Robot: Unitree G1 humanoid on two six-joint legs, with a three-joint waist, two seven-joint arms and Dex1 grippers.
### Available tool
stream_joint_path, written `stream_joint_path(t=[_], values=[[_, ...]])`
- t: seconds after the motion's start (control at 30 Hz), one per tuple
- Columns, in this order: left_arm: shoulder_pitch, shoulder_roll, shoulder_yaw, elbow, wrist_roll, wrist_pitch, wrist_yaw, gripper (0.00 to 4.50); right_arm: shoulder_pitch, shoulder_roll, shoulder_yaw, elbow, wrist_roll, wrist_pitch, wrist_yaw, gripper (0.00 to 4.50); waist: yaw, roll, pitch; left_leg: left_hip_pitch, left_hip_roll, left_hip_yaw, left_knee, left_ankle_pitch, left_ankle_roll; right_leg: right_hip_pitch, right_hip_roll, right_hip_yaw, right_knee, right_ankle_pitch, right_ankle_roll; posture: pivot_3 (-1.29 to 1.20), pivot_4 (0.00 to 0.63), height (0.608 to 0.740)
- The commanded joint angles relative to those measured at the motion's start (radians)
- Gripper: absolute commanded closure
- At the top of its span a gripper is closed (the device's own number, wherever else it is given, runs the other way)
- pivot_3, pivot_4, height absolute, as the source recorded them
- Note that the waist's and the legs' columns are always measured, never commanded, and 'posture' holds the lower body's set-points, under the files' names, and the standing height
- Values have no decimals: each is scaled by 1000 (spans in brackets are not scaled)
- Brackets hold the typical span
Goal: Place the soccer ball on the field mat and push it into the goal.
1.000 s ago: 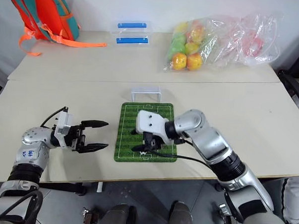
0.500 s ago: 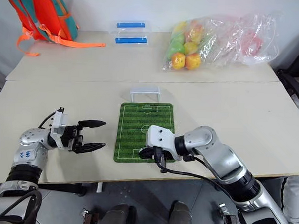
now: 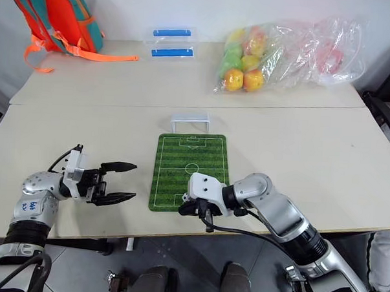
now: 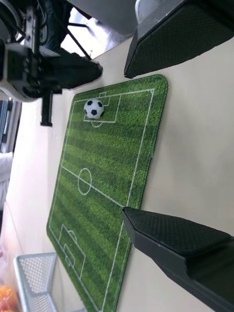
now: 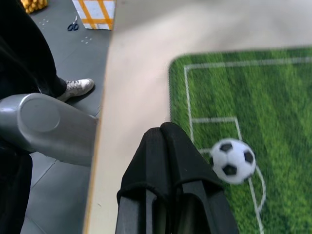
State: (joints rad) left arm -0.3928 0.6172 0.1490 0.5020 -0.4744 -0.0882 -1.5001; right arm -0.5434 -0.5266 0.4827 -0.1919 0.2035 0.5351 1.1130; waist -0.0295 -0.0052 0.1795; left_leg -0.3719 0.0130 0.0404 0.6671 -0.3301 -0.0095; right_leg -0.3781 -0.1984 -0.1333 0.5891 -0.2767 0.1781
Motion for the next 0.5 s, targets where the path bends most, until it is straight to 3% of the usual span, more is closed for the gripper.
stream_joint_path(t=[0.03,0.27,0.5], values=[[-14,11,17,-17,-13,-10,-20,0,-74,23,-35,112,-36,-83,-19,4467,0,0,0,0,0,0,0,0,0,0,0,0,0,0,0,0,150,740],[-80,-11,12,45,5,-50,-8,0,-286,36,-175,370,-85,-203,-123,4467,2,0,0,0,0,0,0,0,0,0,0,0,0,0,0,0,150,740],[-147,-32,42,102,-1,-69,57,0,-349,24,-324,292,-22,-111,-168,4467,-1,0,0,0,0,0,-2,0,0,-1,0,-2,0,0,0,0,150,740]])
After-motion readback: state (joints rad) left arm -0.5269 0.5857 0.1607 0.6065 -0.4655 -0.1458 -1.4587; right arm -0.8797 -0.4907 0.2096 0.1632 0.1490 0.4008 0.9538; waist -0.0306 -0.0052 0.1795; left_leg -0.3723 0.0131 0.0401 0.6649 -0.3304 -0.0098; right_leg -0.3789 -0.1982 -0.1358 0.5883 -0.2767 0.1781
